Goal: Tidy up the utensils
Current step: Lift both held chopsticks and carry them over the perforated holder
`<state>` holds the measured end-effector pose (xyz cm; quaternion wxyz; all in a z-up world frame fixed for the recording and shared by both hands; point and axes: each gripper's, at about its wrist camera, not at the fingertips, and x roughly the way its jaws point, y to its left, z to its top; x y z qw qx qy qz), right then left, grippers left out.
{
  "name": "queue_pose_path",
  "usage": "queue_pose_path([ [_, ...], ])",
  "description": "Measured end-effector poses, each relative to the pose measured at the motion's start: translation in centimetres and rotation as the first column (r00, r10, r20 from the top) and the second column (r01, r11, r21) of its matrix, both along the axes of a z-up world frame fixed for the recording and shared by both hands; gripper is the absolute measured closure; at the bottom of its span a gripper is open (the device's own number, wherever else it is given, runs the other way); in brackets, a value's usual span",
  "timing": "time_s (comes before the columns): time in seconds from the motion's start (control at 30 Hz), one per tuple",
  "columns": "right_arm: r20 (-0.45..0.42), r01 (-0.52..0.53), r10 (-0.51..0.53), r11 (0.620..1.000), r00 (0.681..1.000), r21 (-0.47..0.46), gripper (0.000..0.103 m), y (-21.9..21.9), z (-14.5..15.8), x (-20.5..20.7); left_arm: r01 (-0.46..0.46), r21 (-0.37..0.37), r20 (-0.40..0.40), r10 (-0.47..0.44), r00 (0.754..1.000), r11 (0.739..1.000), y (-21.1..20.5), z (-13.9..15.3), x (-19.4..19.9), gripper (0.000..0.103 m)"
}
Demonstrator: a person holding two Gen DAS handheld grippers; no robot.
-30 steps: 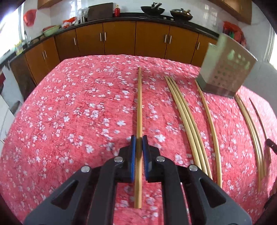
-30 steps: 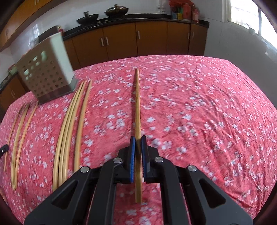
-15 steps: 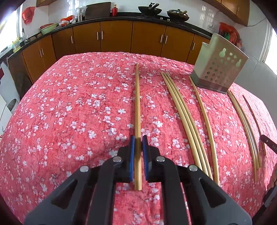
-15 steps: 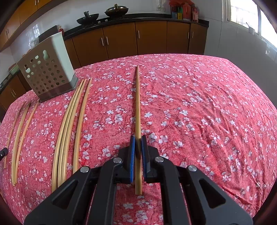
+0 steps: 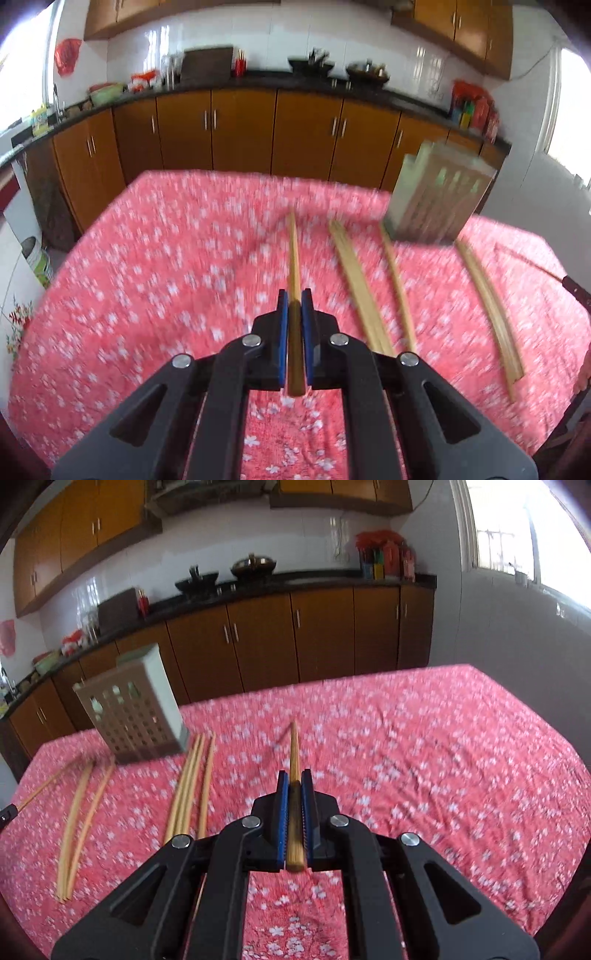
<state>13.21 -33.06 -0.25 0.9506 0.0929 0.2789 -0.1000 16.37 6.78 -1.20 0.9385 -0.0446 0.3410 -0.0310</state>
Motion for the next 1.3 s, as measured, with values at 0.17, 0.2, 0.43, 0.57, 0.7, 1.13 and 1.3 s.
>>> queue_pose_path([
  [0.17,0.107,-0.005,0.006,1.0,0.994,-0.007,0.095,-0.3,3.3,-0.6,-0.024,-0.036,0.124,0.029,0.992,0.999,0.2,4.4,-0.5,0.095],
  [0.2,0.117,-0.006,0.007,1.0,0.993,-0.007,0.095,-0.3,3.6,-0.5,-0.028,-0.042,0.141,0.034,0.989,0.999,0.3,5.1,-0.6,0.095],
  [0.43,0.17,0.001,0.003,1.0,0.986,-0.019,0.095,-0.5,6.0,0.3,-0.052,-0.035,0.206,0.058,0.977,0.998,0.5,8.6,0.7,0.095],
  [0.57,0.207,-0.012,0.019,0.999,0.978,-0.034,0.095,-0.4,8.3,1.4,-0.055,-0.037,0.226,0.062,0.972,0.998,0.4,10.5,1.6,0.095],
  [0.7,0.287,-0.039,0.048,0.999,0.957,-0.037,0.095,0.3,12.0,2.3,-0.028,-0.053,0.27,0.042,0.962,0.998,-0.3,13.5,2.7,0.095],
  [1.13,0.525,-0.18,0.16,0.984,0.836,-0.013,0.095,5.3,19.2,5.8,0.05,-0.107,0.529,0.014,0.849,0.993,-7.4,24.1,5.6,0.095],
  [1.3,0.501,-0.209,0.182,0.978,0.846,-0.002,0.095,6.1,17.9,8.7,0.064,-0.16,0.538,0.032,0.842,0.985,-9.6,23.9,8.5,0.095],
])
